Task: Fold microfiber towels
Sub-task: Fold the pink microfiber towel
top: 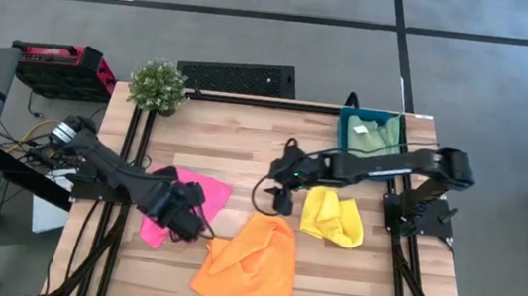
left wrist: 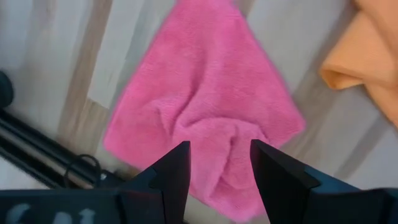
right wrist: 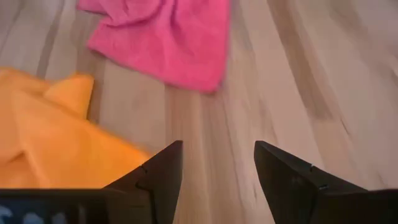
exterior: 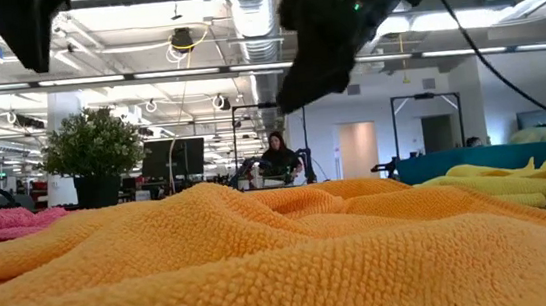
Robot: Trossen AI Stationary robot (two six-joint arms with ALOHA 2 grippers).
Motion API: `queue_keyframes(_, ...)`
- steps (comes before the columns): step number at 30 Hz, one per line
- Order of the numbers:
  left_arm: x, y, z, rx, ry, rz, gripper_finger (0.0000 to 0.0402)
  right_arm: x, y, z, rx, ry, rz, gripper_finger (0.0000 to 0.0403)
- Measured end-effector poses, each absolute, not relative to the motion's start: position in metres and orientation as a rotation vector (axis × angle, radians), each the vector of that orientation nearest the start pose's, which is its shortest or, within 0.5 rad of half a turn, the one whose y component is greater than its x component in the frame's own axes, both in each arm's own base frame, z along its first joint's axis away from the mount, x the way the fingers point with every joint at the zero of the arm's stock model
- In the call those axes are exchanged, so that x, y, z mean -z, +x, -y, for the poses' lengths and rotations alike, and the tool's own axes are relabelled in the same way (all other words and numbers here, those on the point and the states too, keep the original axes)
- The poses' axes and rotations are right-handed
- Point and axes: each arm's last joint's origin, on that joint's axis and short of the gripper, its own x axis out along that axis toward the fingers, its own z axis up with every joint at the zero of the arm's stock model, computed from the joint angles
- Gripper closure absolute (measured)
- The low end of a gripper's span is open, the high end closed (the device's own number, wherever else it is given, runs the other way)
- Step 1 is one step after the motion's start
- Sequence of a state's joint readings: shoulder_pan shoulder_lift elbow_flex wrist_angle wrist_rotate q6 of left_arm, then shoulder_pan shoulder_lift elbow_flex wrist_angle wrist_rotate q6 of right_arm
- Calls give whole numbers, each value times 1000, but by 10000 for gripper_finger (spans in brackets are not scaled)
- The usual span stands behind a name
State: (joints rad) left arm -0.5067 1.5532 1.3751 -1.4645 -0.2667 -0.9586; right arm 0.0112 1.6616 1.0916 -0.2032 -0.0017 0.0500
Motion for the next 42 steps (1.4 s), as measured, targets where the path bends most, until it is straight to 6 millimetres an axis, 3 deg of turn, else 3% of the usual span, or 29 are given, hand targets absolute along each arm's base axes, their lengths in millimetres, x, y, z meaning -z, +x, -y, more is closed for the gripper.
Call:
queue_keyframes(9,-292,218,136,-505,-138,-1371,242,-171,393,-5,-26,-33,-706,181)
queue_keyframes(23,-292,216,139,-507,-128,-1357,242,-118,446,7,1,-27,-680,181)
queue_keyframes(35,-292,216,139,-508,-128,-1357,242,-116,449,10,-5,-21,-682,181)
queue_keyframes(39,-292,216,139,-508,-128,-1357,242,-100,449,9,-13,-18,-708,182)
queue_keyframes(42,-292,216,139,-508,-128,-1358,242,-101,455,8,-22,-38,-662,182)
